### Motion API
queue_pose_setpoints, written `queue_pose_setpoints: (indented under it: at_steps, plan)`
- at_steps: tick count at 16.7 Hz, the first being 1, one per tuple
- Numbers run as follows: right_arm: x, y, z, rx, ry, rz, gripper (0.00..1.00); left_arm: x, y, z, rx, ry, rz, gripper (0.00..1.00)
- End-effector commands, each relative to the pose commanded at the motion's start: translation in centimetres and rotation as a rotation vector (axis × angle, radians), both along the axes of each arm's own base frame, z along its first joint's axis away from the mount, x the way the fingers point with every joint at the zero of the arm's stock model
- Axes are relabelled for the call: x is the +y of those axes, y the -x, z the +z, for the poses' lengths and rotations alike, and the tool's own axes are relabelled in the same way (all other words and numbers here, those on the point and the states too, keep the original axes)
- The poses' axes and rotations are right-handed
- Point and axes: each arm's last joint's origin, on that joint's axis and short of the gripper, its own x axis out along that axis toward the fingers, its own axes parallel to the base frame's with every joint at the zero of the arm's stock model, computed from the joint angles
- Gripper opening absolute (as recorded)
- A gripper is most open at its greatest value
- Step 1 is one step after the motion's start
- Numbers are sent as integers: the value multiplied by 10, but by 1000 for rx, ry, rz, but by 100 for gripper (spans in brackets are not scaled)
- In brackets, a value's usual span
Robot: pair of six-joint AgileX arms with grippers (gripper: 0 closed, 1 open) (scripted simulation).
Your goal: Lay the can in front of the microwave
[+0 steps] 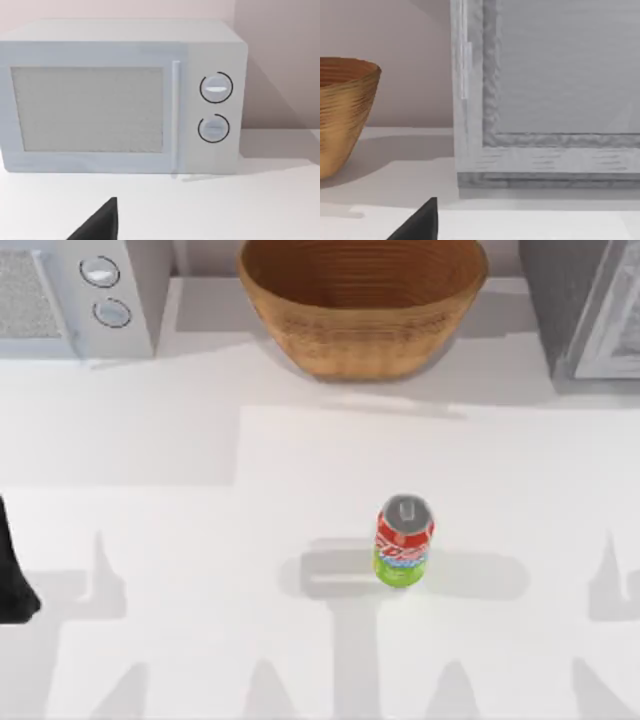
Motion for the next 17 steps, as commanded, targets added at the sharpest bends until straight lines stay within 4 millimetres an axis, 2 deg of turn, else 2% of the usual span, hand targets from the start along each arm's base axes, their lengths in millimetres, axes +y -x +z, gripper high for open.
queue_pose_setpoints:
  at_steps: [3, 5, 7, 10, 13, 17]
  plan:
    - [0, 0, 0, 0, 0, 0, 100, 0, 0, 2, 6, 0, -3, 100]
    - [0, 0, 0, 0, 0, 0, 100, -2, 0, 11, 38, 1, -20, 100]
    - [0, 0, 0, 0, 0, 0, 100, -5, -3, 27, 95, 0, -51, 100]
    - [0, 0, 0, 0, 0, 0, 100, -14, -13, 62, 224, -7, -119, 100]
    - [0, 0, 0, 0, 0, 0, 100, -29, -35, 103, 388, -29, -204, 100]
    - [0, 0, 0, 0, 0, 0, 100, -67, -87, 149, 639, -93, -330, 100]
